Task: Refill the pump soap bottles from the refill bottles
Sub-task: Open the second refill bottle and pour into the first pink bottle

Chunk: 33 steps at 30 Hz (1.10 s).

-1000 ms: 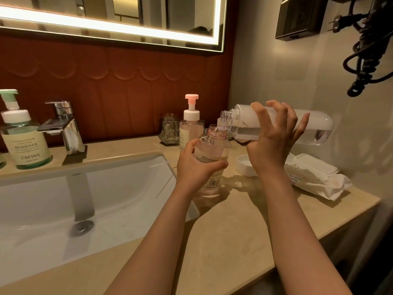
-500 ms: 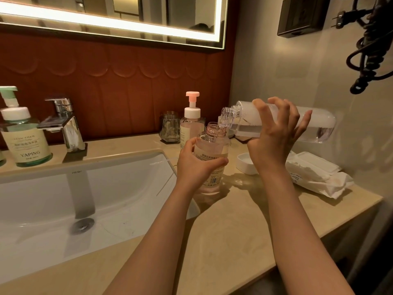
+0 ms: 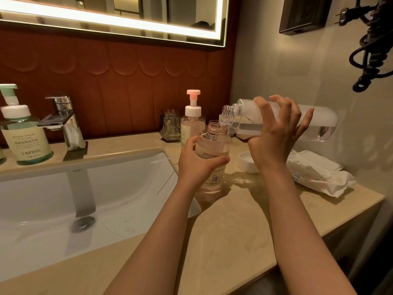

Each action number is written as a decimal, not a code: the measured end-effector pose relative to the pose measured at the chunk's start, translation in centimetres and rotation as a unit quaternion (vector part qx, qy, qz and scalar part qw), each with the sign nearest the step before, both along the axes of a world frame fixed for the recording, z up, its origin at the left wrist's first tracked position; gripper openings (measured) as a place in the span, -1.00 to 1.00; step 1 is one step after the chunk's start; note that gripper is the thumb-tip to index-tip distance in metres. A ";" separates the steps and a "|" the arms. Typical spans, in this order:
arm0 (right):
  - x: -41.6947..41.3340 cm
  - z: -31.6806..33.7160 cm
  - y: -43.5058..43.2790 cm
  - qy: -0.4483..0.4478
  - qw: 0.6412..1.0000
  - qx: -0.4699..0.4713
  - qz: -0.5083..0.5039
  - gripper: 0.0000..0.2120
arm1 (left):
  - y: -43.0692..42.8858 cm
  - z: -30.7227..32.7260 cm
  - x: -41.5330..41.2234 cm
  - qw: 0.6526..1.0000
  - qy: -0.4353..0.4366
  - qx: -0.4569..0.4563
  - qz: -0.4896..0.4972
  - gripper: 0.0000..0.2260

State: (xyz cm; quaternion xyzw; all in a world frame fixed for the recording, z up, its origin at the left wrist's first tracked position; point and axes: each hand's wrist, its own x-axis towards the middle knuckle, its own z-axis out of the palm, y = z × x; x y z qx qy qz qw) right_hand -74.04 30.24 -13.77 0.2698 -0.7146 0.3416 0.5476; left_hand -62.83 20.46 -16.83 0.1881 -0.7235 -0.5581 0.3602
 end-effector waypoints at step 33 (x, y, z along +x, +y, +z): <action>-0.1 -0.1 -0.6 0.025 1.000 -0.015 -0.006 -0.36 | 0.1 0.2 0.3 1.000 -0.005 0.016 -0.001 -0.31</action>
